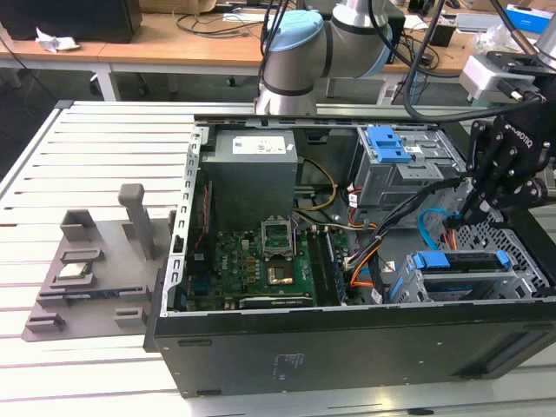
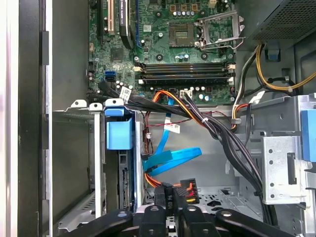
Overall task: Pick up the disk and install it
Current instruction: 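Insert the first disk wire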
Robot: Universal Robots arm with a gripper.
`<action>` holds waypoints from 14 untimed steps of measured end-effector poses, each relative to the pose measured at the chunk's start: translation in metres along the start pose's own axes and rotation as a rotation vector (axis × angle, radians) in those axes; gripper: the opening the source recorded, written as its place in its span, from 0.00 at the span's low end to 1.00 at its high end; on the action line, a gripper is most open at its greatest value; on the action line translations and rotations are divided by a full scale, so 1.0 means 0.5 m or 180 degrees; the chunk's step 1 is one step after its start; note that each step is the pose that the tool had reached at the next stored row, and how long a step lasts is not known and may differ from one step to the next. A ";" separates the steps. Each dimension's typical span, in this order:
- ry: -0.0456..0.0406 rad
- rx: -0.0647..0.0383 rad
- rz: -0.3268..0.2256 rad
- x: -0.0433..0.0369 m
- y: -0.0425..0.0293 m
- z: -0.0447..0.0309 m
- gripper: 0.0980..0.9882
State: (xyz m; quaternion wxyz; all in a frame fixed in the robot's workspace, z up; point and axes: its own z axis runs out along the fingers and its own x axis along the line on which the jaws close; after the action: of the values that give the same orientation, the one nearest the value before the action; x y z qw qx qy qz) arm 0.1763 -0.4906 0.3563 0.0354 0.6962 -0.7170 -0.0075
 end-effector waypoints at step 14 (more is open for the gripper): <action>0.0031 0.0001 0.0002 0.018 -0.001 0.001 0.07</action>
State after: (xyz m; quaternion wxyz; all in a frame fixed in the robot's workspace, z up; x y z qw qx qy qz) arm 0.1764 -0.4995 0.3559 0.0388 0.6960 -0.7170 -0.0040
